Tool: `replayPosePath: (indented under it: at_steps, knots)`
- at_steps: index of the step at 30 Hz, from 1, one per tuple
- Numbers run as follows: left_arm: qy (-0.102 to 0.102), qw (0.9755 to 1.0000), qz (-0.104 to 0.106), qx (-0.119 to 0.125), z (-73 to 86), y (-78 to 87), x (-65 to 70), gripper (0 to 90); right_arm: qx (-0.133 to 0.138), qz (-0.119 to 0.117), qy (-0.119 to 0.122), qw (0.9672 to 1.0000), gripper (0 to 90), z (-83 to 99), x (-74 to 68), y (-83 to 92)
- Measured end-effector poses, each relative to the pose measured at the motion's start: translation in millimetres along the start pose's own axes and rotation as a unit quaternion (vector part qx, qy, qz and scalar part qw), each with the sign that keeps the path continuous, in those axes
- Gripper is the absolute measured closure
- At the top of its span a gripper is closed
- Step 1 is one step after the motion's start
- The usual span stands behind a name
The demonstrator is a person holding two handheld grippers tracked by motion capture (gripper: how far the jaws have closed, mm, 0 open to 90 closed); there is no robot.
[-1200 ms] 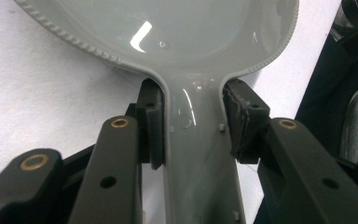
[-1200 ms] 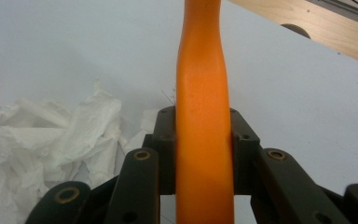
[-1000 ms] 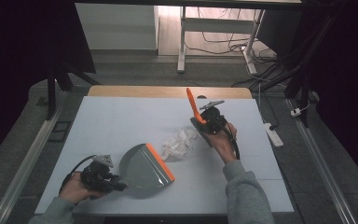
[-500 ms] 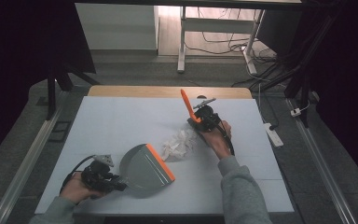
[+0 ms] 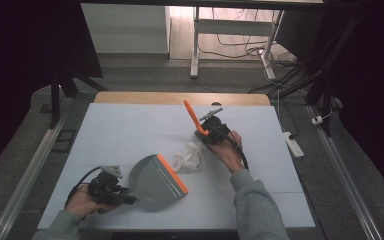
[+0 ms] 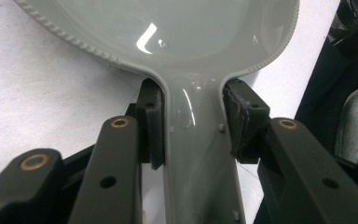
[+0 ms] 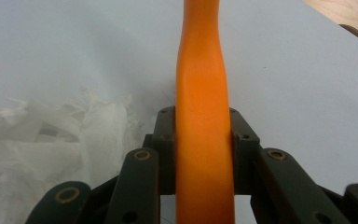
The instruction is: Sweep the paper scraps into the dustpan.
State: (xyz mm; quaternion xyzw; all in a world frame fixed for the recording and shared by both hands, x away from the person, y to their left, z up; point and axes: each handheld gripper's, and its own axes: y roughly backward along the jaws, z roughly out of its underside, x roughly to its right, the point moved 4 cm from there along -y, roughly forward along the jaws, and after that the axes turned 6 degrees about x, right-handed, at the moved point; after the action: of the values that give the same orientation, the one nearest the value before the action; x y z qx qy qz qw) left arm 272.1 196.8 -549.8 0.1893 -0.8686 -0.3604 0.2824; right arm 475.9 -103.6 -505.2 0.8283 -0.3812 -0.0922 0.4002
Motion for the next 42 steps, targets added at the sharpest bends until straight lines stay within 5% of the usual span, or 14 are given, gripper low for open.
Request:
replayPosePath:
  at_steps: [27, 42]
  knots:
    - [0.001, 1.0000, 0.001, -0.001, 0.2, -0.3, 0.5, 61.7, 0.026, -0.072, 0.025, 0.9967, 70.0, -7.3, -67.7, 7.8]
    - [0.000, 1.0000, 0.001, -0.002, 0.2, -0.5, 0.8, 61.7, 0.032, -0.127, 0.081, 0.9880, 70.0, -13.0, -128.6, 15.9]
